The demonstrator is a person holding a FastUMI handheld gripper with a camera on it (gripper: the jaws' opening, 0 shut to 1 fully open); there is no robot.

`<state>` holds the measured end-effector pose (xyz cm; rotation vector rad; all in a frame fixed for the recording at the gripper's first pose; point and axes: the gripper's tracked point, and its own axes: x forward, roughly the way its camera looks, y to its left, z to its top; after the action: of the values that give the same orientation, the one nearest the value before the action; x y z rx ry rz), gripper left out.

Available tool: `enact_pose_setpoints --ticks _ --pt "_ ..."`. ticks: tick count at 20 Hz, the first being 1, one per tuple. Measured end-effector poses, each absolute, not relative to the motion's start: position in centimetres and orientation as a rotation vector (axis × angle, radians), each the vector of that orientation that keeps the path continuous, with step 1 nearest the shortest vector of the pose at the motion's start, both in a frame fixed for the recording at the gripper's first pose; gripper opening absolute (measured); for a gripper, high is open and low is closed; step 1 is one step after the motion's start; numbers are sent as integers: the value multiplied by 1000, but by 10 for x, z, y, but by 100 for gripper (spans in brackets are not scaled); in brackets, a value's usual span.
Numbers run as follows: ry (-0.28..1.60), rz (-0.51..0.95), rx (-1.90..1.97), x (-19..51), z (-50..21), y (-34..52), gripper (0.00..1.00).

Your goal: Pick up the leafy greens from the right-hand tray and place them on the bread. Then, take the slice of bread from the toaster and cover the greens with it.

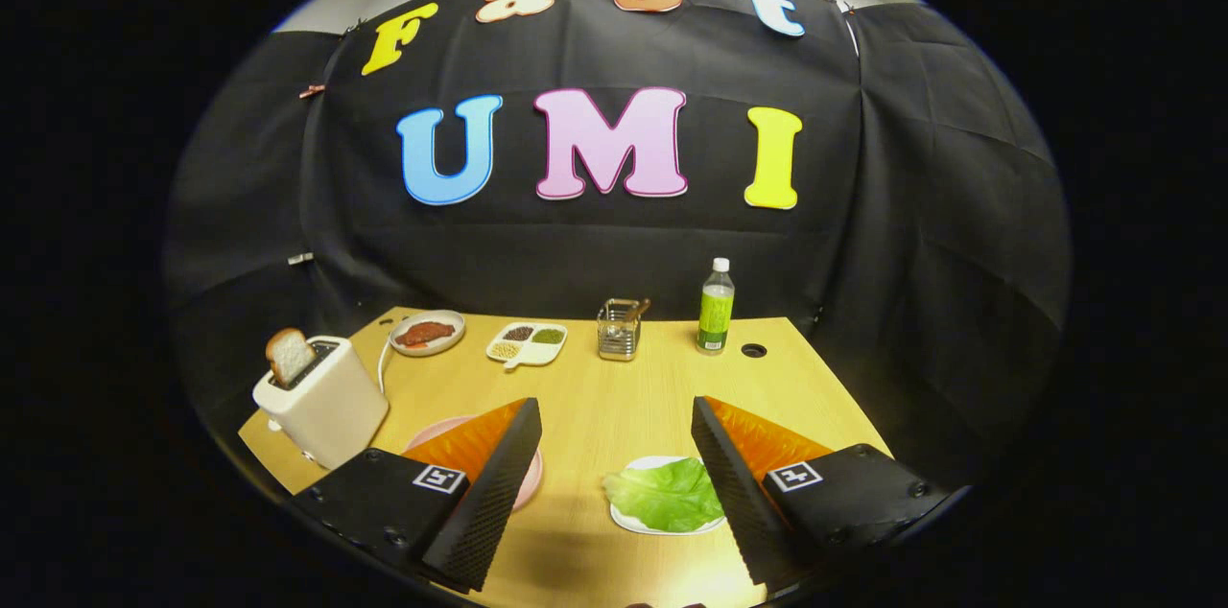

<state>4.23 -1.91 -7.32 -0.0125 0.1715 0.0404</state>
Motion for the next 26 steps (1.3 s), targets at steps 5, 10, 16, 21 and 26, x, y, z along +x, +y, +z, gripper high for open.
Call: enact_pose_setpoints --ticks 5,10,16,21,26 --pt "296 77 -51 59 -127 -28 98" --pt "397 111 -76 82 -172 -45 98" --pt "506 137 -151 110 -229 -66 98" --pt "578 153 -181 127 -270 -79 98" --pt "634 165 -148 129 -293 -80 99"
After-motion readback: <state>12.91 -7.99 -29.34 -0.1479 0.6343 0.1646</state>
